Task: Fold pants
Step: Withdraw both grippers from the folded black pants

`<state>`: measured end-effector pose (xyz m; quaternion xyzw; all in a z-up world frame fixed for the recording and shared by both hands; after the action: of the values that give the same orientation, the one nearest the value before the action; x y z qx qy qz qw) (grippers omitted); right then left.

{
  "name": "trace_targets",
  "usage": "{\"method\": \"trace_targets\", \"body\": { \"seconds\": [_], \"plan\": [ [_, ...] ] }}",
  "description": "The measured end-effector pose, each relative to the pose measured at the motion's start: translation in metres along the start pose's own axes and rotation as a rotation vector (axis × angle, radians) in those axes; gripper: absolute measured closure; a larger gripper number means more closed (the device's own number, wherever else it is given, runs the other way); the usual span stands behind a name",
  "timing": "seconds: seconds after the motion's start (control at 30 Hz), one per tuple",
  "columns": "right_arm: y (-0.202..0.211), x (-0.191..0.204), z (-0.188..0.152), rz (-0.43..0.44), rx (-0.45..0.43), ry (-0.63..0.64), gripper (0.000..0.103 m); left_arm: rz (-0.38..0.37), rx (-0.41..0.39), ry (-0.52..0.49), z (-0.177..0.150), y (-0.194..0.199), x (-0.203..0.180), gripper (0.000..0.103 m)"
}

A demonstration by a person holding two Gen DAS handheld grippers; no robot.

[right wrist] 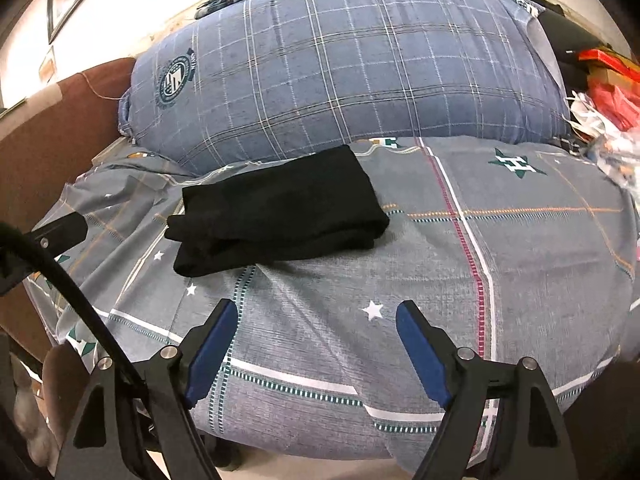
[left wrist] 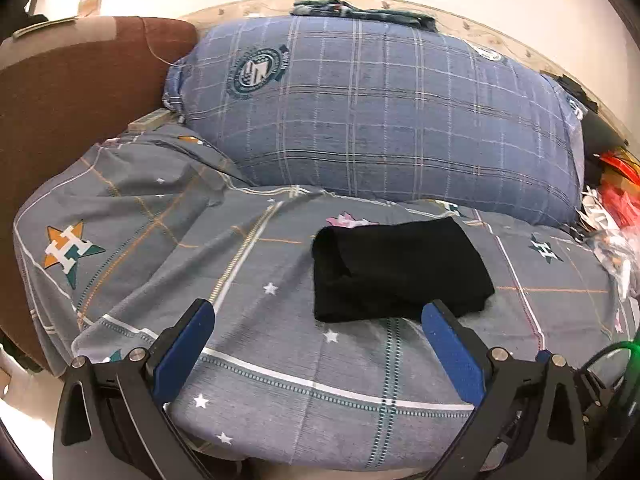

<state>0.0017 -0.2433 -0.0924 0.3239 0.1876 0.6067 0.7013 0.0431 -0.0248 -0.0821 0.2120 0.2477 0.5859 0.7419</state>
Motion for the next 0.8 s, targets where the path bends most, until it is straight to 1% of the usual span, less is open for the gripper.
{"method": "trace_targets", "body": {
  "seconds": [0.27,0.43,0.6,0.8],
  "plan": [
    [-0.006,0.000,-0.005,-0.001,0.034,-0.007,0.017,-0.022,0.046,-0.018,-0.005,-0.007,-0.008,0.000],
    [-0.010,0.003,-0.008,-0.006,0.052,0.007,0.016,-0.039,0.057,-0.011,-0.006,-0.009,-0.008,0.000],
    [-0.013,0.003,-0.011,-0.016,0.071,0.009,0.016,-0.055,0.087,0.004,-0.013,-0.014,-0.008,0.000],
    [-0.015,0.005,-0.013,-0.022,0.081,0.012,0.015,-0.064,0.087,0.012,-0.014,-0.014,-0.007,0.000]
  ]
}}
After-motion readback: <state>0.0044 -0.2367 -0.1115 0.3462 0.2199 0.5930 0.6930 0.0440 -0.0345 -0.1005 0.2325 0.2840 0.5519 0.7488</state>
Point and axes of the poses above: each gripper's, at about its wrist camera, not at the fingertips, and y roughly against the way its jaws point, x to its left, z to its top, the point moved 6 cm from there along -y, roughly the way its jaws point, and after that the axes turned 9 degrees about -z, right-handed, at the moved point
